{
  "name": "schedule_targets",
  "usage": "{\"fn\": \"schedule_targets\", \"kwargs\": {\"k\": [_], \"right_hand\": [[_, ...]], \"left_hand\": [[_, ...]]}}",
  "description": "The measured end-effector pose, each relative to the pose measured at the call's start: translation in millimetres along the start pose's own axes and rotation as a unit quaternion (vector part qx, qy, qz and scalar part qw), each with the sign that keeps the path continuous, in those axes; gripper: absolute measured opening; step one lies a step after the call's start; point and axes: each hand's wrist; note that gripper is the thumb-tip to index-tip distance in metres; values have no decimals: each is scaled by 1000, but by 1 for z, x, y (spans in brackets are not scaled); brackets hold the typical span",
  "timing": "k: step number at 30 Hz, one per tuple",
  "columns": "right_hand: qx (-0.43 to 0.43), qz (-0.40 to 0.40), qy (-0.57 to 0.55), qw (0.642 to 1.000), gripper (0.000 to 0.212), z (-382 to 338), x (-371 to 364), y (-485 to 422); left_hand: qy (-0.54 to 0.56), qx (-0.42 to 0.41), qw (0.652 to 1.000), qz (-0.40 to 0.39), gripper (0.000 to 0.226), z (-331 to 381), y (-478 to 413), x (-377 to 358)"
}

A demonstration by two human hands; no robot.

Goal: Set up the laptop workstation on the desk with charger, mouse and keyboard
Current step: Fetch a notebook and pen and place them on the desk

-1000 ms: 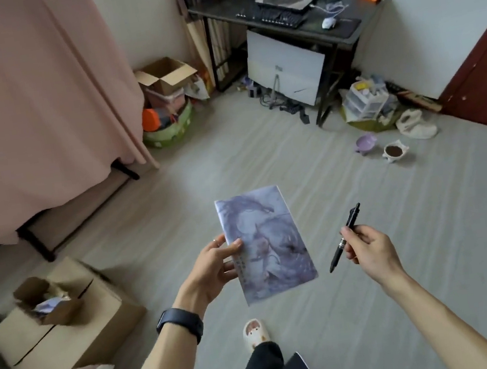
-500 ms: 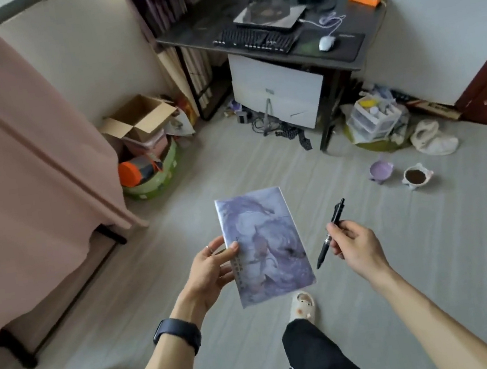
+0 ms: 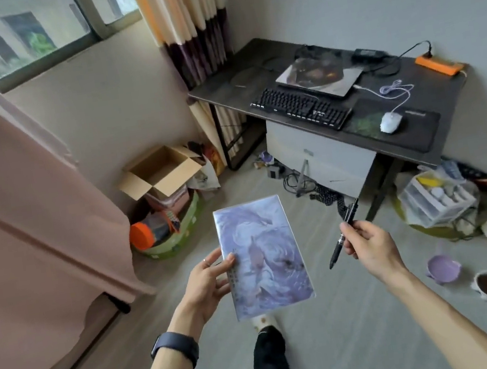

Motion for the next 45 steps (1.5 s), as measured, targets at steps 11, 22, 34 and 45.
{"fn": "schedule_targets", "kwargs": {"k": [11,22,34,45], "right_hand": [[-15,72,-15,997,27,-107,-95,-271],[-15,58,51,997,33,-181,-186,-513],[-21,-70,137,988,35,-259,-316,-736],[-159,-75,204,963,42,-254,-454,-805]], "left_hand": [[-82,7,995,-64,44,197,-289,-80],[-149,3,989,-1,26,342,-536,-140],[-158,51,982,84,20,465,-716,-151],[-333,107,935,58,15,527,-893,-125]]}}
Point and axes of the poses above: each hand's wrist, its own y-axis away from the middle knuckle, its own x-axis out of the back of the hand, z = x × y, and after that the axes turned 10 degrees about z, right-handed
